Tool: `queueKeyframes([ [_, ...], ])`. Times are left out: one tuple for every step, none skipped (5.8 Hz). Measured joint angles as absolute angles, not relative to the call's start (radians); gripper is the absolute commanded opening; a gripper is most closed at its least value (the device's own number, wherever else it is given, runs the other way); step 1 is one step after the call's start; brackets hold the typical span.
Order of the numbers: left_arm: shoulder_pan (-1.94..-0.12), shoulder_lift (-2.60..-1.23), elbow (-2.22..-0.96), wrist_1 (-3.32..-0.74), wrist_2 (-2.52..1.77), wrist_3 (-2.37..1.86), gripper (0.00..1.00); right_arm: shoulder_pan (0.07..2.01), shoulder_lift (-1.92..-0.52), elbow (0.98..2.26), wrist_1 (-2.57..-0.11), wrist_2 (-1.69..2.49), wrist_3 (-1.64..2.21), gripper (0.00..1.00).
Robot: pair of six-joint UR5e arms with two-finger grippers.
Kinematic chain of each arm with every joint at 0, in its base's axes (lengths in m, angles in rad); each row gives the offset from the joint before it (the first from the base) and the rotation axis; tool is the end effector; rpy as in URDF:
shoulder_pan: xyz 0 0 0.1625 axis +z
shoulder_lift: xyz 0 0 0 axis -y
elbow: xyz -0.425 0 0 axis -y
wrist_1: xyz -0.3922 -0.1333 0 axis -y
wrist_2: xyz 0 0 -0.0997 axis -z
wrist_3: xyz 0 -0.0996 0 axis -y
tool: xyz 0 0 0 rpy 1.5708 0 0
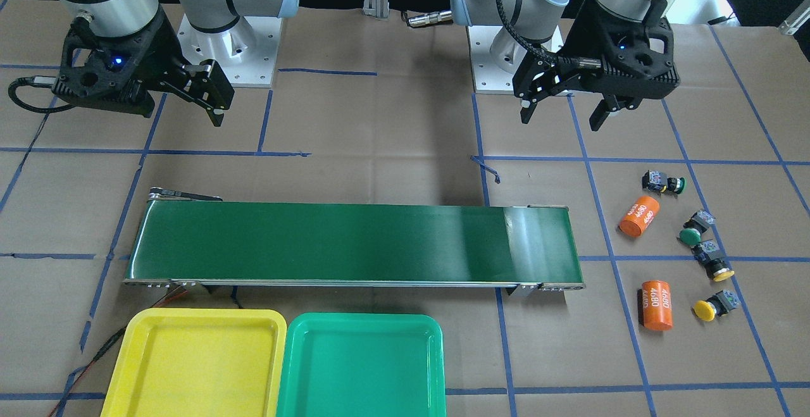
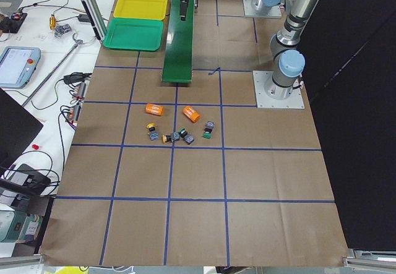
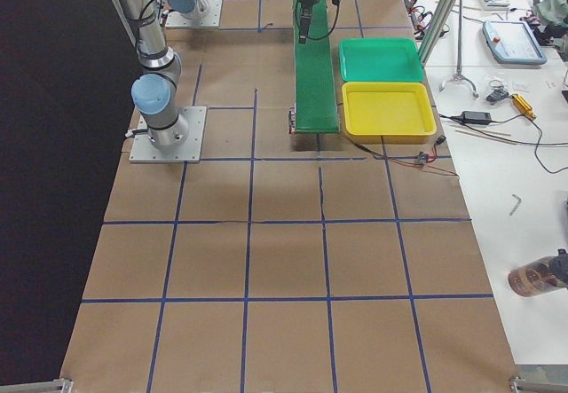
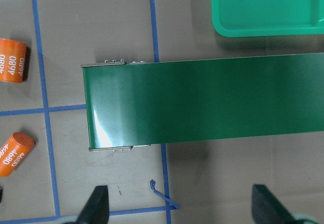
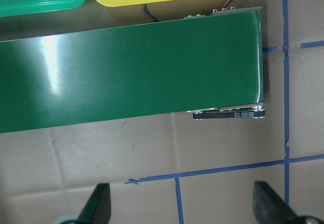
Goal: Sort buttons by color to trays
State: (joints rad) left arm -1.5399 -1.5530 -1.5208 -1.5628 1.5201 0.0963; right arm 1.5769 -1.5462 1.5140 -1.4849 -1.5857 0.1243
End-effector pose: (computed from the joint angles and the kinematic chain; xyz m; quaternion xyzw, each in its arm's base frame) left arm -0.1231 -0.4947 0.5224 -0.0336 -0.9984 0.0394 0.0229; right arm 0.1348 -0.4958 0.4952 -0.0588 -0.9979 -0.0263 0.0092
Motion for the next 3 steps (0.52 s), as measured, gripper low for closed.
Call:
queueKeyframes([
  [-1.536,-1.547,-1.522,-1.564,1.522,0.101,0.99,1.577,-1.546,1.514,-1.485,-1.585,0.124,1.0],
  [-1.531,-1.544,-1.523,-1.564,1.523,0.105,0.99,1.577,-1.546,1.514,-1.485,-1.585,0.123,1.0],
  [-1.525,-1.543,-1.524,-1.566,1.526,0.122,0.99,1.577,-1.546,1.514,-1.485,-1.585,0.122,1.0],
])
